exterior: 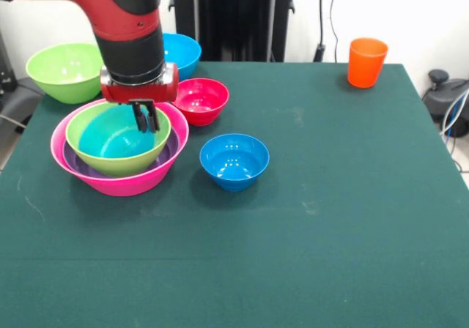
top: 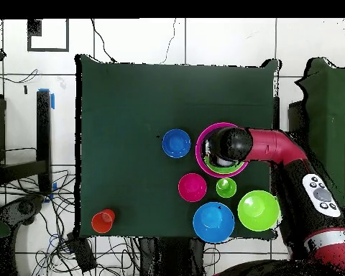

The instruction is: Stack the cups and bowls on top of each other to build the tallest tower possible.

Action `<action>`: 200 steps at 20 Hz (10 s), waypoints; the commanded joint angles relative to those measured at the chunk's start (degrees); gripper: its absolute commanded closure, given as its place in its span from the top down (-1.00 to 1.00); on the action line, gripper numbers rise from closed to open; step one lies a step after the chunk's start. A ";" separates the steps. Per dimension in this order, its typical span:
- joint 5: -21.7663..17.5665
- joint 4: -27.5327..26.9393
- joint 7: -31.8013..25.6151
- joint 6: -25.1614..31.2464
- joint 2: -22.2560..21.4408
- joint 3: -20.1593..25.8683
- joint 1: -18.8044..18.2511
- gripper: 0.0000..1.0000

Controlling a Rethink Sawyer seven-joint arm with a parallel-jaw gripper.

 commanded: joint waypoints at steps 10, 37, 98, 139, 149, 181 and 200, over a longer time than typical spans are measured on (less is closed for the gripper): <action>-6.09 -3.91 -17.55 3.85 1.06 4.59 -0.79 1.00; 3.01 16.10 -5.15 9.28 -18.82 4.10 2.80 1.00; 0.90 29.46 -3.57 3.69 -21.61 -1.31 -1.24 1.00; -1.07 32.38 4.48 -8.97 -14.22 -5.55 4.78 1.00; 1.82 33.96 4.59 -9.00 -17.23 -6.53 6.27 1.00; 14.61 38.70 16.68 -19.70 -18.83 -11.45 21.01 1.00; 21.58 41.12 26.52 -25.99 -17.35 -12.47 29.78 1.00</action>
